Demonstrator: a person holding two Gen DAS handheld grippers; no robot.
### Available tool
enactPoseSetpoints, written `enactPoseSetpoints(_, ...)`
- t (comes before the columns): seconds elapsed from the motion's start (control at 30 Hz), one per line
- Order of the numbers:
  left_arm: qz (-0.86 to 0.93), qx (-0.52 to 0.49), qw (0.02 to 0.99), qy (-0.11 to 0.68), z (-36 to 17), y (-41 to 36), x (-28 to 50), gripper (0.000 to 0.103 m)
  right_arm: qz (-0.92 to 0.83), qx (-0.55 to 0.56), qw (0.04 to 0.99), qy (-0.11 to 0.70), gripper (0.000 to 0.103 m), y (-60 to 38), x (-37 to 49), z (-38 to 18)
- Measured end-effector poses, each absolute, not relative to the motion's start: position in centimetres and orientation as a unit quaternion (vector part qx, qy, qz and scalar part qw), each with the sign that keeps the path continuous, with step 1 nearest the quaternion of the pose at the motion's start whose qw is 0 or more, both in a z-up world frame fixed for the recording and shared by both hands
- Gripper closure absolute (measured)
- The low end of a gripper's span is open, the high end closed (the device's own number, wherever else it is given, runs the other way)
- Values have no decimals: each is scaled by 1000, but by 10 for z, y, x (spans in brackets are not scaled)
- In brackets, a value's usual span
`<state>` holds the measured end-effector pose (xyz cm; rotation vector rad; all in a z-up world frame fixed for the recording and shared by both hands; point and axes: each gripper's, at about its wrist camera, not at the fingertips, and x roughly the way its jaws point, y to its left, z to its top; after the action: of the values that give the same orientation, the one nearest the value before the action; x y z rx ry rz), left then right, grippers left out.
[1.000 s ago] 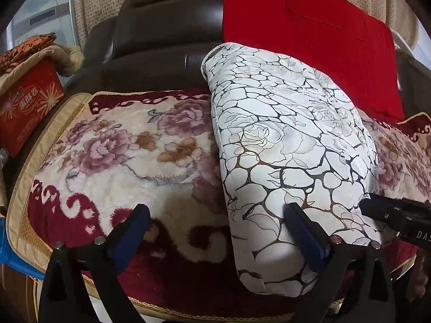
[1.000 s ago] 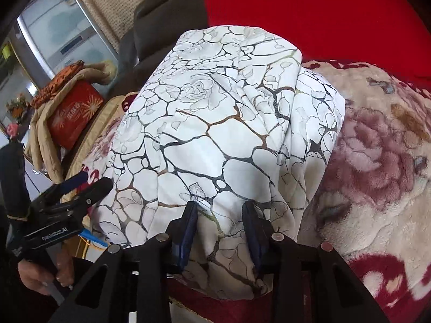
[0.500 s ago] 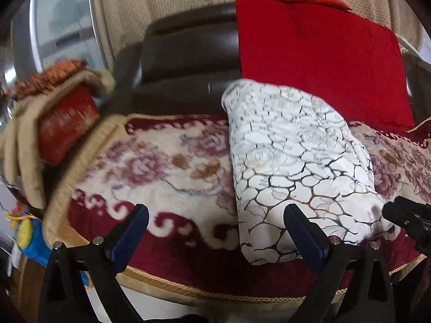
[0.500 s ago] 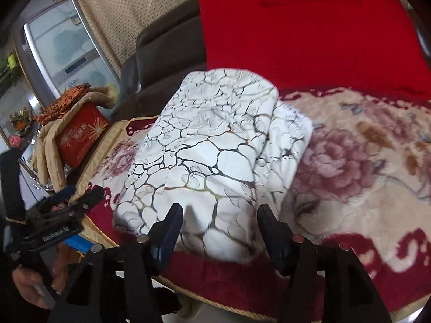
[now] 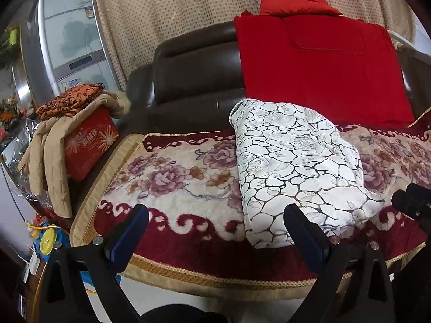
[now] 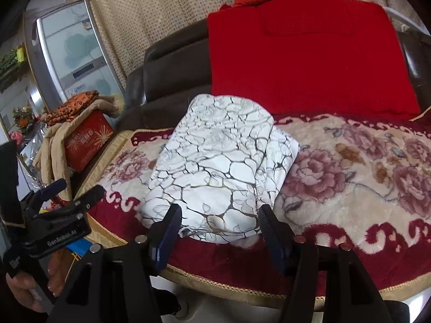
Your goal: Fold large clothes
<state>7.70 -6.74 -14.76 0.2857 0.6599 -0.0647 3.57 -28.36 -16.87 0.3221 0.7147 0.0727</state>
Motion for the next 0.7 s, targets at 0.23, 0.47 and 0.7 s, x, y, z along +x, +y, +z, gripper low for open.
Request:
enactPoseSetpoints(0.23, -17, 132, 938, 320, -130, -59, 56, 3, 33, 148, 930, 334, 37, -272, 14, -143)
enactPoseSetpoints(0.47, 2, 127, 942, 311, -113, -50, 41, 3, 33, 152, 932, 328, 37, -266, 0, -125)
enactPoseSetpoints(0.7, 15, 119, 944, 306, -97, -38, 30, 3, 38, 157, 928, 335, 37, -257, -11, -113)
